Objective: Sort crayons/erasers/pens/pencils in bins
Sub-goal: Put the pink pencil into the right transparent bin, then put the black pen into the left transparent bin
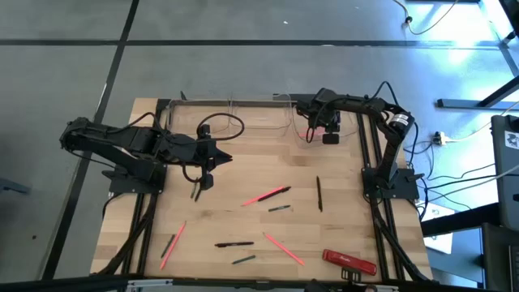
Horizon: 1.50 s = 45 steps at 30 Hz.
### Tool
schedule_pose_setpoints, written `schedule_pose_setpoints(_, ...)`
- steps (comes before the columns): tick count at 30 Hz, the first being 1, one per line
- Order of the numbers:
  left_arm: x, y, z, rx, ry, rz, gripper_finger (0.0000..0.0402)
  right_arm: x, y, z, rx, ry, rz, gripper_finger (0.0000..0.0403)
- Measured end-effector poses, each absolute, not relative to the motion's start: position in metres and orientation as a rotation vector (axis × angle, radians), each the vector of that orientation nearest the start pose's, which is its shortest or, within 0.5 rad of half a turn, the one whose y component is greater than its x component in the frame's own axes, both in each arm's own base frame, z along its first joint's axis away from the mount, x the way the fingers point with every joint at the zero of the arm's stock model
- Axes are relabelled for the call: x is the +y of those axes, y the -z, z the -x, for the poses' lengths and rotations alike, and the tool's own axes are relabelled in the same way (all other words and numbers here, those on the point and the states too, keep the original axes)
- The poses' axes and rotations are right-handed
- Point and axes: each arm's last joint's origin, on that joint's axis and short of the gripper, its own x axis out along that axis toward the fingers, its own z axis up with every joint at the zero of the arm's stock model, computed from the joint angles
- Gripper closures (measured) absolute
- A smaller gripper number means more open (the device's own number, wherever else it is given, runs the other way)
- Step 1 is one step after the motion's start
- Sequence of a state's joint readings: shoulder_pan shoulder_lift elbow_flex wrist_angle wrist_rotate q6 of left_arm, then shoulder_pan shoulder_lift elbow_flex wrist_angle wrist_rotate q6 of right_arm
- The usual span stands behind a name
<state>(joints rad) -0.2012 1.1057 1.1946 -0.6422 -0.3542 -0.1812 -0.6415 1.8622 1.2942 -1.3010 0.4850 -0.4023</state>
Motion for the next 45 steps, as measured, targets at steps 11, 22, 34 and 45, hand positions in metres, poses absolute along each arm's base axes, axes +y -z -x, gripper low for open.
schedule_pose_setpoints(11,-0.034,-0.371,-0.219,0.516,-0.197,0.028,0.0374,-0.194,-0.201,-0.234,2.055,0.497,0.133,0.0241)
schedule_pose_setpoints(22,-0.035,-0.372,-0.219,0.509,-0.195,0.046,0.0374,-0.158,-0.317,-0.234,1.543,0.593,-0.051,0.024)
schedule_pose_setpoints(34,-0.045,-0.371,-0.217,0.511,-0.147,0.249,0.0374,-0.06,-0.398,-0.232,0.891,0.235,0.068,0.024)
schedule_pose_setpoints(45,-0.034,-0.346,-0.202,0.75,-0.448,0.578,0.0388,0.008,-0.407,-0.245,0.751,-0.015,0.158,0.024)
